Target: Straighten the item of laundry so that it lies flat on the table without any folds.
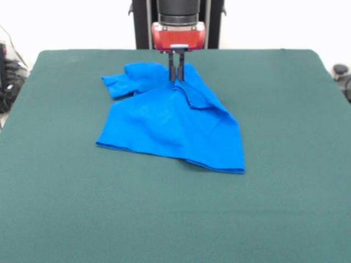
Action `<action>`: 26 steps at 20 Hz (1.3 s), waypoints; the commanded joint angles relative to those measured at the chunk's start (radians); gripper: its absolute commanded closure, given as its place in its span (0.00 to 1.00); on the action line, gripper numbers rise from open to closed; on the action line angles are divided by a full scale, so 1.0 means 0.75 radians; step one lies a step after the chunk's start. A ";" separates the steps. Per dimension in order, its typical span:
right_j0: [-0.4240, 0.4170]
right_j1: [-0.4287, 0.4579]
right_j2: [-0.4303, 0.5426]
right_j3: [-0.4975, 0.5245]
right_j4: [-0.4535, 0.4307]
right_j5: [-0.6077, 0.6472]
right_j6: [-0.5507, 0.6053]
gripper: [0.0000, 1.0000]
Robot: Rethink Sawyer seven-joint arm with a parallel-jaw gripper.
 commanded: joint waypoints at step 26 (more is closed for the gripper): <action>0.024 -0.032 0.149 0.124 0.076 -0.089 0.266 0.00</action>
